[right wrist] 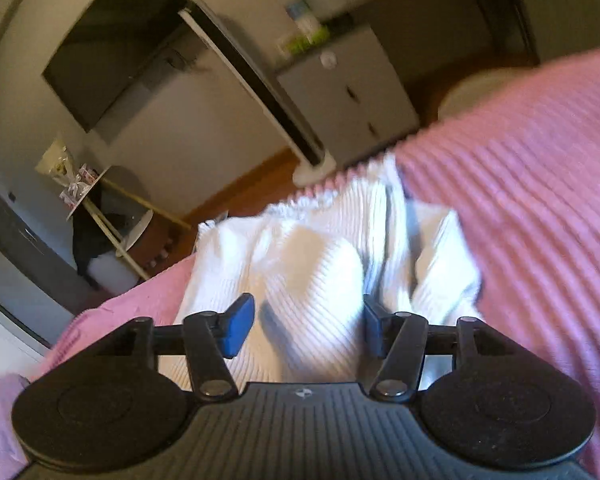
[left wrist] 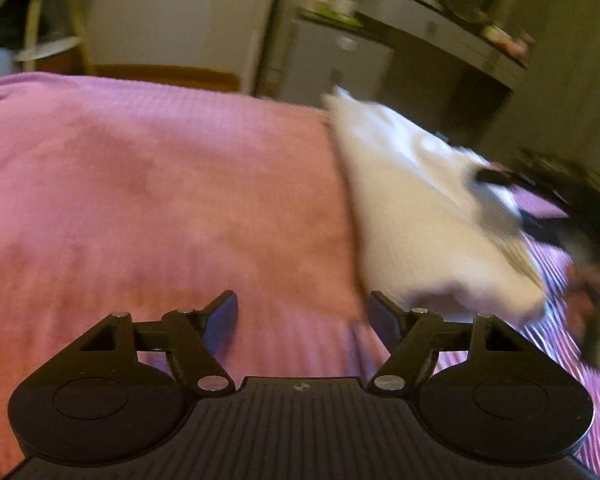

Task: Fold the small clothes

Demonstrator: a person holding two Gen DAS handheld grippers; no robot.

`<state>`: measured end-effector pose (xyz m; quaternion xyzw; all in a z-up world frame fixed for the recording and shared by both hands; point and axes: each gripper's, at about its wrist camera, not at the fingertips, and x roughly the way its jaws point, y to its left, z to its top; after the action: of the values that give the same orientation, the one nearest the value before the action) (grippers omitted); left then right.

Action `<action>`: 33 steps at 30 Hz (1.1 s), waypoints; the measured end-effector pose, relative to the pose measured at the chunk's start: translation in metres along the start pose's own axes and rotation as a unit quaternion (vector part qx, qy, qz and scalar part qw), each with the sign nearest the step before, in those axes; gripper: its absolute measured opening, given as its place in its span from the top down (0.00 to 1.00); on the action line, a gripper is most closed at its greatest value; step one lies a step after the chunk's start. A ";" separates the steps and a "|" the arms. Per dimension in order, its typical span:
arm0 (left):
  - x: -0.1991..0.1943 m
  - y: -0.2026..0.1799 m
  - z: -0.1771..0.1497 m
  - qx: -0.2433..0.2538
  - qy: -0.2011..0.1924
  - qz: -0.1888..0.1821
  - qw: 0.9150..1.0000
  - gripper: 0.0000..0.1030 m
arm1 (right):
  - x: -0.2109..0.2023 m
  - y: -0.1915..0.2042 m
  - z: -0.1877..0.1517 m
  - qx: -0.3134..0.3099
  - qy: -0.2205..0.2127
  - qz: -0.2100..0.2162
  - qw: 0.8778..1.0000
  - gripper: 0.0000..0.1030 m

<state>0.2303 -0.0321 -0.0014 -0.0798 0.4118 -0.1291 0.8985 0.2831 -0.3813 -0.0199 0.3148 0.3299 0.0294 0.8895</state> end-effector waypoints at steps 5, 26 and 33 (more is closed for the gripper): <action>0.017 -0.036 -0.004 0.066 0.013 0.037 0.997 0.25 | 0.024 0.024 0.001 -0.052 0.033 0.002 0.998 0.86; 0.037 -0.078 0.005 0.061 0.048 0.051 0.996 0.25 | -0.122 0.002 -0.060 0.018 -0.093 0.029 0.995 0.35; 0.022 -0.080 -0.004 0.054 0.055 0.077 0.994 0.25 | -0.096 -0.032 -0.127 0.287 -0.012 0.149 0.946 0.35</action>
<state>0.2275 -0.1150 0.0004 0.0082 0.4579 -0.0854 0.8849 0.1261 -0.3630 -0.0577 0.6030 0.2627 0.0621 0.7507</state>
